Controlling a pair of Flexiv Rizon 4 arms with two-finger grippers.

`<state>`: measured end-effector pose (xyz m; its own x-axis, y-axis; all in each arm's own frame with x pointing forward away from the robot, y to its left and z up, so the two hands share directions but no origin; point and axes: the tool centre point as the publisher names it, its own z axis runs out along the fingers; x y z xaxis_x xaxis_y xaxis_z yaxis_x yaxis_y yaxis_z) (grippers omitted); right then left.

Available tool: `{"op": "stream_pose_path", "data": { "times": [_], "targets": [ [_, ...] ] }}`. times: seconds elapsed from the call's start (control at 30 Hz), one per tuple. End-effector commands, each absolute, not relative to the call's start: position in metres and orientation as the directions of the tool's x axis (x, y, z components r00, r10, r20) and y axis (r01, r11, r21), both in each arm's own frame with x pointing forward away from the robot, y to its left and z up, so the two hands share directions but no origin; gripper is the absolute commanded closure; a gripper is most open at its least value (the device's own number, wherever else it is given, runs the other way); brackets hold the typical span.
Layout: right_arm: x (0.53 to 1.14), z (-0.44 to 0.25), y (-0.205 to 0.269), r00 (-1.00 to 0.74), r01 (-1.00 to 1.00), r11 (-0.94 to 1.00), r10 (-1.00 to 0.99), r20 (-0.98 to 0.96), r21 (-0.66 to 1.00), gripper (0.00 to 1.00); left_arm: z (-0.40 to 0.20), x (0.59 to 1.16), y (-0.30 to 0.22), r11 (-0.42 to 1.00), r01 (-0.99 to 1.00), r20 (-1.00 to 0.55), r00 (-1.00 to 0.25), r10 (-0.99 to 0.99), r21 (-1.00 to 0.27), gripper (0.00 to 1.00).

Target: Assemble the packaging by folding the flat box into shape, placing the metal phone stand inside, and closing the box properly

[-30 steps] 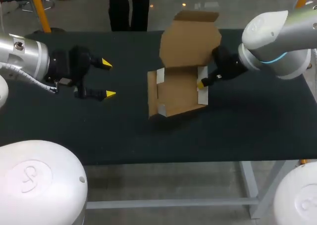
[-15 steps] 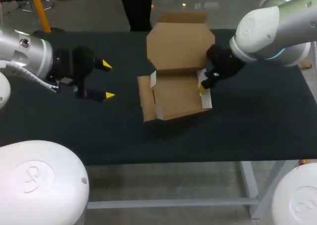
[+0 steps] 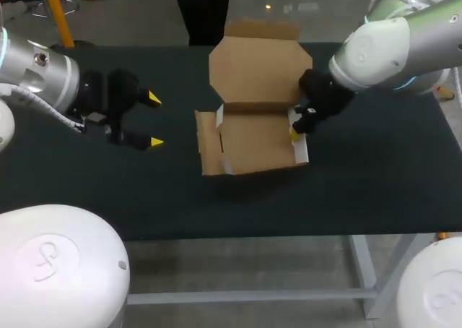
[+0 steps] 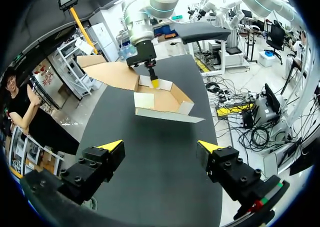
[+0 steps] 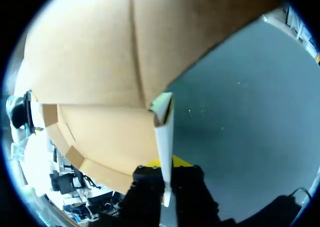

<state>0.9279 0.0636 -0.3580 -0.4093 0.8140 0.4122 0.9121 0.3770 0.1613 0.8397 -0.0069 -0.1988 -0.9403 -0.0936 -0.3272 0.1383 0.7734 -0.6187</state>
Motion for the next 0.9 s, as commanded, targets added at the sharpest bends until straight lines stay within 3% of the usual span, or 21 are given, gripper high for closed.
{"op": "stream_pose_path", "data": {
  "times": [0.03, 0.9],
  "targets": [
    [0.930, -0.359, 0.071, -0.335, 0.935, 0.355, 0.875, 0.348, 0.007, 1.00, -0.207, 0.855, -0.006, 0.791, 0.122, -0.278, -0.959, -0.062, -0.599, 0.00],
    [0.880, -0.370, 0.048, -0.123, 0.957, 0.187, 0.954, 0.272, -0.223, 1.00, -0.233, 0.870, 0.012, 0.845, 0.101, -0.240, -0.970, -0.033, -0.524, 0.00]
  ]
}}
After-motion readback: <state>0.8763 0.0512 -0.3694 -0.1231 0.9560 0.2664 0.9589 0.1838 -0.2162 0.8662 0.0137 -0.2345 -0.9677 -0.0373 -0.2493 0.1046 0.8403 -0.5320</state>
